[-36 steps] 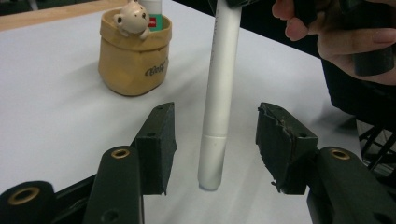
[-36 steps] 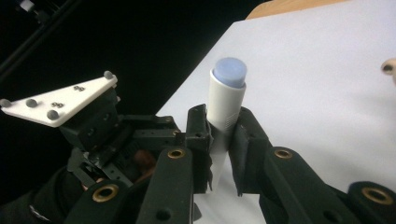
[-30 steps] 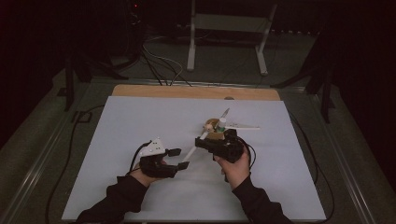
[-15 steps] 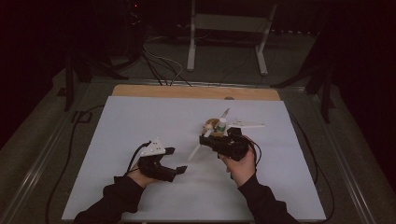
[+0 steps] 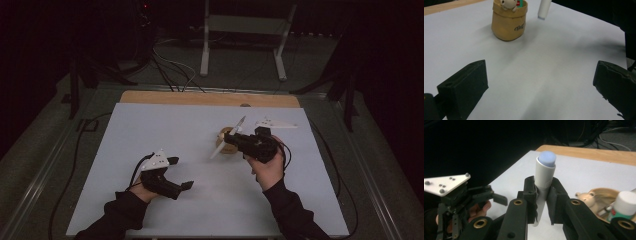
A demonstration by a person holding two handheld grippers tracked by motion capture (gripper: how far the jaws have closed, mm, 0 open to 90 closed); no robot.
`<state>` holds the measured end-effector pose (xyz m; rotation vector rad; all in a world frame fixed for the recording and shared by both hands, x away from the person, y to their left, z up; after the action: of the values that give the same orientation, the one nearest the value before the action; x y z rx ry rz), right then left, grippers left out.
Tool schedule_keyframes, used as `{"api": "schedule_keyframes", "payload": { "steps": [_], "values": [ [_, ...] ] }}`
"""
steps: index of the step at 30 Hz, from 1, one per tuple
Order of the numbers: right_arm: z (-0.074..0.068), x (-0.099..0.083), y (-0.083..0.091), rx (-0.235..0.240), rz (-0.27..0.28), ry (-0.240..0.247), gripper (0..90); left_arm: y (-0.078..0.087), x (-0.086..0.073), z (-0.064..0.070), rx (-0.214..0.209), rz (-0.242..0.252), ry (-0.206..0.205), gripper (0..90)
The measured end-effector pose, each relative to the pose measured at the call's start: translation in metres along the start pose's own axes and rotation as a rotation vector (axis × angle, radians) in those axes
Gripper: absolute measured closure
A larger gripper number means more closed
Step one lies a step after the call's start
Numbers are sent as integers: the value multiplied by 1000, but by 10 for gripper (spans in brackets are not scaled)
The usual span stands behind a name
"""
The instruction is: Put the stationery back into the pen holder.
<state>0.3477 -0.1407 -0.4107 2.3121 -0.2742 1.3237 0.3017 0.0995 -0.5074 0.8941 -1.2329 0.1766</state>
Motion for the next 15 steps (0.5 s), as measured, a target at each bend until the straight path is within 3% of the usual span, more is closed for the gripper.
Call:
{"api": "schedule_keyframes", "payload": {
  "steps": [8,15],
  "values": [
    [11,12,9,-60,28,28,789,0,-3,-3,0,9,24,2],
    [21,20,16,-93,50,37,789,1,-4,-3,-5,18,17,2]
  ]
}}
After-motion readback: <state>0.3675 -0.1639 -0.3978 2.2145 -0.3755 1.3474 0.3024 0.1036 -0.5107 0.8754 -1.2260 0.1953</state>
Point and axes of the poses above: each handheld gripper's, and its own axes: y roughly backward along the jaws, x roughly out of its top, z roughly to its right, the point moved 5 cm from there along -y, roughly forward along the jaws, and after that the axes turned 12 degrees about x, right-handed, at the moved point
